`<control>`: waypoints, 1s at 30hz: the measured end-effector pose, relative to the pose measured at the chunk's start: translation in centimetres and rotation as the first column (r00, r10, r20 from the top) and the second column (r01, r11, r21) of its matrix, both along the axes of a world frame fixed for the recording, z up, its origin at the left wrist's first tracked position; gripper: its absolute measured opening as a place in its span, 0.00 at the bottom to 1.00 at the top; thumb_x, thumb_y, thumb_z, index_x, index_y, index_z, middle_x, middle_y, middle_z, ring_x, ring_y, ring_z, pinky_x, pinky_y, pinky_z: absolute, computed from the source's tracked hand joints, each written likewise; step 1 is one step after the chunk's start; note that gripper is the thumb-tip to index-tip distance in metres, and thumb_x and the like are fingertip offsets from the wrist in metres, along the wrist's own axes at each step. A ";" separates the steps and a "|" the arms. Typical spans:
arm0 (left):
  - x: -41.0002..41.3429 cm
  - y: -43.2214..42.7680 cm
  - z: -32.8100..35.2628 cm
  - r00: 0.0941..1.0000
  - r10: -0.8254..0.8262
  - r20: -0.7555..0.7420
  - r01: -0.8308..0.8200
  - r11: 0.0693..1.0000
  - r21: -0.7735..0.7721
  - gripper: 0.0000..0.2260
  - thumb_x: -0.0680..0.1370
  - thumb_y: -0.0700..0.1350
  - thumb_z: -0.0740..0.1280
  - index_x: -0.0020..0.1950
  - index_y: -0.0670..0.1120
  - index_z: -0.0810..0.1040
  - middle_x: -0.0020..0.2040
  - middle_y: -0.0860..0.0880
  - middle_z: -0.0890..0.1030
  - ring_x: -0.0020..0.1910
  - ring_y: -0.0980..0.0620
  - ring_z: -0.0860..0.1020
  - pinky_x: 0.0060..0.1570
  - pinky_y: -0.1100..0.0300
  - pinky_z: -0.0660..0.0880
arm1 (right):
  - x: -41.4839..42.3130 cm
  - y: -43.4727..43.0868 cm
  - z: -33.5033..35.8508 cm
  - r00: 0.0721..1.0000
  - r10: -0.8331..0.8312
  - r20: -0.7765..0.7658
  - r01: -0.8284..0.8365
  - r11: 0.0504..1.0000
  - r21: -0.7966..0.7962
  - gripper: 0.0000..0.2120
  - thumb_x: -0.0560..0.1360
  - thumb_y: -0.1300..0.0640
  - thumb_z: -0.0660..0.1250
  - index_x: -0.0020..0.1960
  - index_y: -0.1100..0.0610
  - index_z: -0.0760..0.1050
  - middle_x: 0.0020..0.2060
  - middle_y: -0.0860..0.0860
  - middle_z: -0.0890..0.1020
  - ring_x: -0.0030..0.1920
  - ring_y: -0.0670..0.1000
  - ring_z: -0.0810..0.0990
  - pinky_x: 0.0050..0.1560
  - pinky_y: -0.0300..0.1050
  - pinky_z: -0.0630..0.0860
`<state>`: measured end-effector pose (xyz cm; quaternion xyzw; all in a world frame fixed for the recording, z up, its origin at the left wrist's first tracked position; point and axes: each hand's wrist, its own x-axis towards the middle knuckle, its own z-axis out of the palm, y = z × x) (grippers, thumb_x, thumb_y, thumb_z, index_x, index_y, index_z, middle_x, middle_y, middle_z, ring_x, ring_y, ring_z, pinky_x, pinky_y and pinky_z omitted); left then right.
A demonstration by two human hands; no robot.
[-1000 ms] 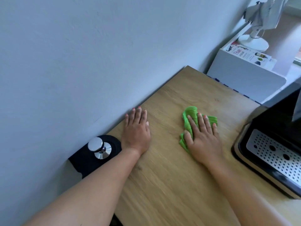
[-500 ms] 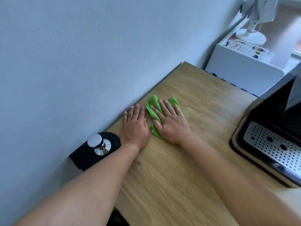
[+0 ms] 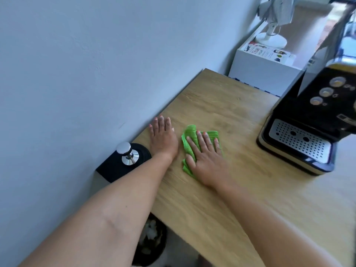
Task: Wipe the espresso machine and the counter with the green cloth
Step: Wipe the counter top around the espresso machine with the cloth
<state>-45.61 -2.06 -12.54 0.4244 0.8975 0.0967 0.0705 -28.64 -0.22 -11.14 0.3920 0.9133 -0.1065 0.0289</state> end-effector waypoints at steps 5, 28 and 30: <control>3.8 -4.9 0.5 0.995 -0.094 0.012 0.095 0.995 -0.025 0.26 0.83 0.51 0.44 0.79 0.45 0.45 0.79 0.44 0.44 0.78 0.46 0.42 0.76 0.48 0.38 | 12.5 -9.6 0.3 0.983 0.173 0.053 -0.174 0.984 0.027 0.29 0.80 0.36 0.44 0.79 0.38 0.43 0.79 0.47 0.44 0.79 0.50 0.39 0.76 0.56 0.41; 10.4 -14.8 0.2 0.903 -0.430 0.008 0.429 0.901 -0.064 0.26 0.82 0.54 0.41 0.79 0.46 0.43 0.80 0.47 0.42 0.78 0.48 0.41 0.76 0.47 0.38 | 24.1 -14.0 0.7 0.798 -0.600 0.061 0.598 0.800 0.038 0.32 0.76 0.33 0.41 0.79 0.39 0.45 0.80 0.48 0.42 0.78 0.48 0.37 0.77 0.53 0.37; 10.9 -14.8 0.4 0.898 -0.439 0.027 0.440 0.895 -0.081 0.27 0.82 0.54 0.41 0.79 0.45 0.43 0.79 0.46 0.41 0.78 0.47 0.40 0.75 0.47 0.37 | 23.4 -11.6 0.8 0.656 -0.751 0.075 0.752 0.659 0.014 0.31 0.78 0.34 0.43 0.79 0.42 0.44 0.80 0.50 0.42 0.79 0.51 0.38 0.76 0.56 0.36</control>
